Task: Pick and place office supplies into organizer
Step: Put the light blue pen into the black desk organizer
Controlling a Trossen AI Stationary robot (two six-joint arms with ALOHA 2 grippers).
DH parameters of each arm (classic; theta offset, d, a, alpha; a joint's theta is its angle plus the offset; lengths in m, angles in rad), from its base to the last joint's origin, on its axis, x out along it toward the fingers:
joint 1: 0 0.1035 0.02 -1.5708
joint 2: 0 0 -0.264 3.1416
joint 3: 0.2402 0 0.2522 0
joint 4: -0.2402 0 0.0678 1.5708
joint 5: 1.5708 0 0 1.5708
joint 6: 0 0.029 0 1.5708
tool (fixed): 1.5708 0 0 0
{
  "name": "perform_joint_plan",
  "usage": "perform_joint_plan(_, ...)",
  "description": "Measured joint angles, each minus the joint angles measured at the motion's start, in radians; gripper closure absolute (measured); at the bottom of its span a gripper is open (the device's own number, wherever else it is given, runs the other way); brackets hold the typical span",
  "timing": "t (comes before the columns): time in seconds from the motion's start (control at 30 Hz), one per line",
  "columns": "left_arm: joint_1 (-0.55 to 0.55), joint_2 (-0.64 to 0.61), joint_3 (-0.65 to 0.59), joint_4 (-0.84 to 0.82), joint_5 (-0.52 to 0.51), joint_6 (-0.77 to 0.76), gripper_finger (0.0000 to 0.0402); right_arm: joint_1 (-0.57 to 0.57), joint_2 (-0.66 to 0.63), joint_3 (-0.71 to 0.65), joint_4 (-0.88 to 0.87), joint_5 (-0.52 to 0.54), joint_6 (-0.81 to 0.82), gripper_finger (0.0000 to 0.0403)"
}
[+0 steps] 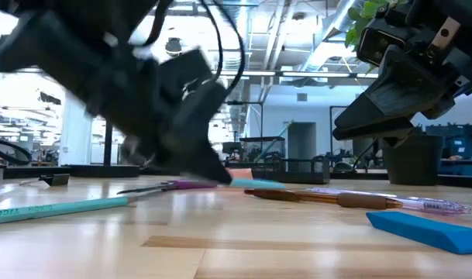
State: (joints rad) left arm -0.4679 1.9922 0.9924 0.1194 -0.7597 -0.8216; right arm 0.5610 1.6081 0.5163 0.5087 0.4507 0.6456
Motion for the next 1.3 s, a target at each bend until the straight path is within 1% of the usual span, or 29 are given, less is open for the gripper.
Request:
perform_joint_plan(0.13,0.072,-0.103,0.002,-0.093,0.096,0.07,0.0373,0.0,0.0,0.0,-0.007,0.0,0.0,0.031)
perform_joint_plan(0.23,0.128,-0.171,0.005,-0.151,0.155,0.163,0.0373,0.009,0.0,0.0,-0.007,-0.001,0.0,0.031)
perform_joint_plan(0.33,0.214,-0.245,0.055,-0.301,0.233,0.217,0.0373,0.019,0.0,0.0,-0.008,-0.004,0.0,0.031)
perform_joint_plan(0.47,0.327,-0.286,0.196,-0.564,0.252,0.312,0.0373,0.041,0.0,0.0,-0.019,-0.004,0.001,0.031)
perform_joint_plan(0.6,0.423,-0.287,0.396,-0.781,0.274,0.451,0.0373,0.055,0.0,0.0,-0.032,-0.003,0.001,0.031)
perform_joint_plan(0.7,0.504,-0.272,0.535,-0.886,0.285,0.525,0.0373,0.054,0.0,0.0,-0.037,-0.003,0.001,0.031)
perform_joint_plan(0.77,0.56,-0.271,0.597,-0.946,0.31,0.55,0.0373,0.051,0.0,0.0,-0.038,-0.001,0.001,0.031)
perform_joint_plan(0.87,0.649,-0.266,0.645,-0.942,0.387,0.559,0.0373,0.045,0.0,0.0,-0.037,-0.001,0.0,0.031)
perform_joint_plan(1.0,0.747,-0.236,0.657,-0.947,0.482,0.592,0.0373,0.037,0.0,0.0,-0.038,0.0,0.0,0.031)
perform_joint_plan(1.07,0.778,-0.21,0.655,-0.958,0.491,0.609,0.0373,0.032,0.0,0.0,-0.04,0.0,0.0,0.031)
perform_joint_plan(1.17,0.808,-0.174,0.655,-0.929,0.488,0.65,0.0373,0.026,0.0,0.0,-0.048,0.001,0.0,0.031)
perform_joint_plan(1.3,0.842,-0.15,0.657,-0.877,0.532,0.695,0.0373,0.014,0.0,0.0,-0.065,0.003,0.0,0.031)
